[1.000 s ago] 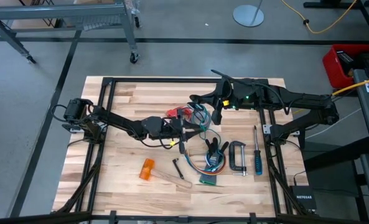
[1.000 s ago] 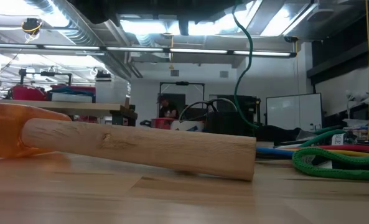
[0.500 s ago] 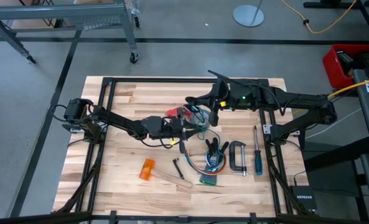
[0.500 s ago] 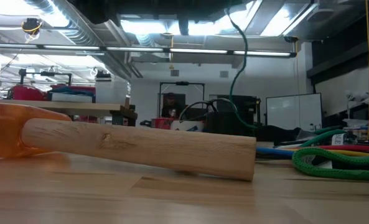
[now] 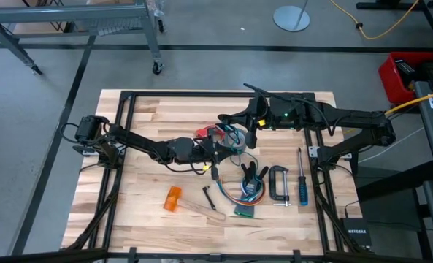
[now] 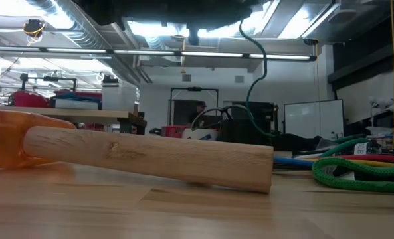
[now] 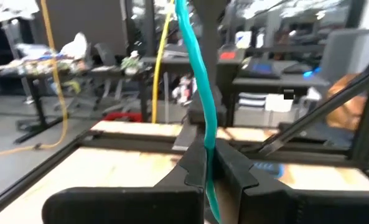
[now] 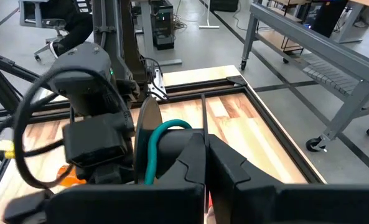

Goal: Coil cords
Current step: Coil the blue wire onto the spool

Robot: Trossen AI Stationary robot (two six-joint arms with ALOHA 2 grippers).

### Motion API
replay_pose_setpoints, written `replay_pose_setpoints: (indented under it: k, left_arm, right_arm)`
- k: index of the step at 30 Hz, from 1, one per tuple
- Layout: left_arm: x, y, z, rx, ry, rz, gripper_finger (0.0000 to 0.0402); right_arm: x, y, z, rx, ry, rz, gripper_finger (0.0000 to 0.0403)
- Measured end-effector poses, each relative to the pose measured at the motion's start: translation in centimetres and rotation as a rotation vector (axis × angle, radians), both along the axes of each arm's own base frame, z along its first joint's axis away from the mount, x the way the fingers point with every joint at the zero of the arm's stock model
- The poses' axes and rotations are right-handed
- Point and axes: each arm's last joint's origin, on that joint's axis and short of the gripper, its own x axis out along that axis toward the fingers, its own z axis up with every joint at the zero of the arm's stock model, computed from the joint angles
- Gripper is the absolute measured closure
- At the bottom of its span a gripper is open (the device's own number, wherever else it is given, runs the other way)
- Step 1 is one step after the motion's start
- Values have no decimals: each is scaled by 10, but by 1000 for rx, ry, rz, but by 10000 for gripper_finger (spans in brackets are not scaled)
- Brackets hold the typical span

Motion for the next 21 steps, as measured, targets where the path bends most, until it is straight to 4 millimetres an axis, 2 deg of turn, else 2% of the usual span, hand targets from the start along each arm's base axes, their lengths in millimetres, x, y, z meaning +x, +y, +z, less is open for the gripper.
replay_pose_setpoints:
  k: [13, 21]
  left_arm:
    - [-1, 19, -17, -106, 151, 153, 400]
    - [-3, 20, -27, -117, 256, 179, 401]
  right_arm:
    - [-1, 2, -3, 31, 31, 64, 398]
    - [-16, 2, -16, 65, 217, 50, 398]
